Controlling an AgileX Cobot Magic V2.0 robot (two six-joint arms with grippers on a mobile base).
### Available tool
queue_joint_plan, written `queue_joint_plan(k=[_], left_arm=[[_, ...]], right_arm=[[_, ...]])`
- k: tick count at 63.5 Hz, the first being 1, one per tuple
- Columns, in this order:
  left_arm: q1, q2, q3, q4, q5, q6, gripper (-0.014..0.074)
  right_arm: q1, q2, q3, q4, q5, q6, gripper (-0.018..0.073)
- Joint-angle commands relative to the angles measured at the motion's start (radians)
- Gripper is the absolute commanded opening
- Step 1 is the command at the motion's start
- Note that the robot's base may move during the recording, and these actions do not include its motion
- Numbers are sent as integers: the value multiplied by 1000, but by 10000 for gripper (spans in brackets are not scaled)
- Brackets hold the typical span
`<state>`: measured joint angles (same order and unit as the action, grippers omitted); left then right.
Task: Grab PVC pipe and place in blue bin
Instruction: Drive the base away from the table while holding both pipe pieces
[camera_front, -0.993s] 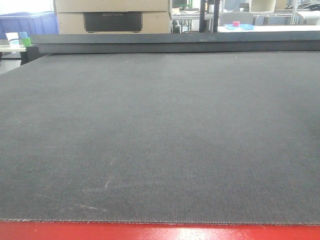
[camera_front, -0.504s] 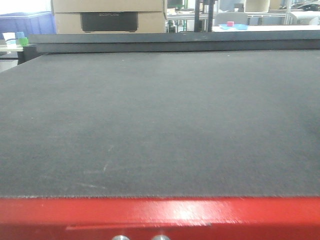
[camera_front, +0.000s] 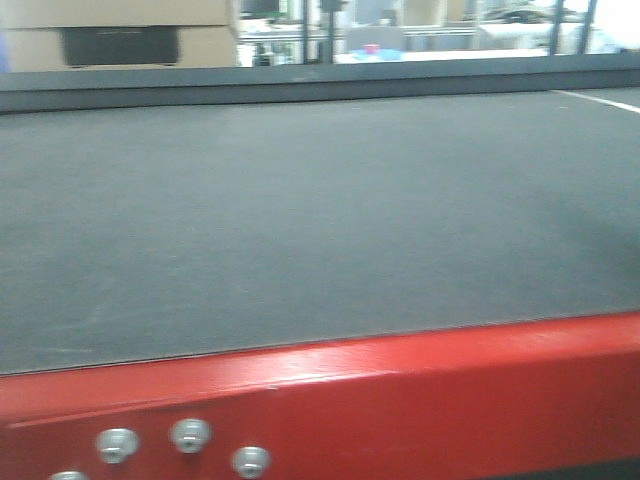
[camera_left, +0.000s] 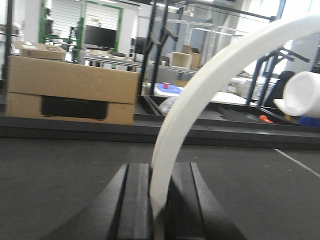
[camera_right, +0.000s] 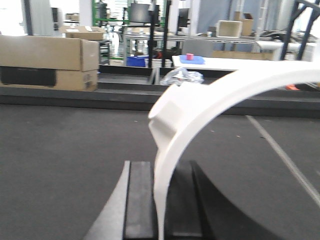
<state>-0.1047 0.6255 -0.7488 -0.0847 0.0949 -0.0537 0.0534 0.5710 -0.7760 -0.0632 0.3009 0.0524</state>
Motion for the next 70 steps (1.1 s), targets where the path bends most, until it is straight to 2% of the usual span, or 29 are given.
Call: queue_joint_plan(k=[1,70], left_arm=[[2,-1,-2,1,-23,1,-111],[2,-1,-2,1,-23,1,-111]], right_arm=[[1,-7,-1,-10,-33,-2,-168],[1,-7,-1,-10,-33,-2,-168]])
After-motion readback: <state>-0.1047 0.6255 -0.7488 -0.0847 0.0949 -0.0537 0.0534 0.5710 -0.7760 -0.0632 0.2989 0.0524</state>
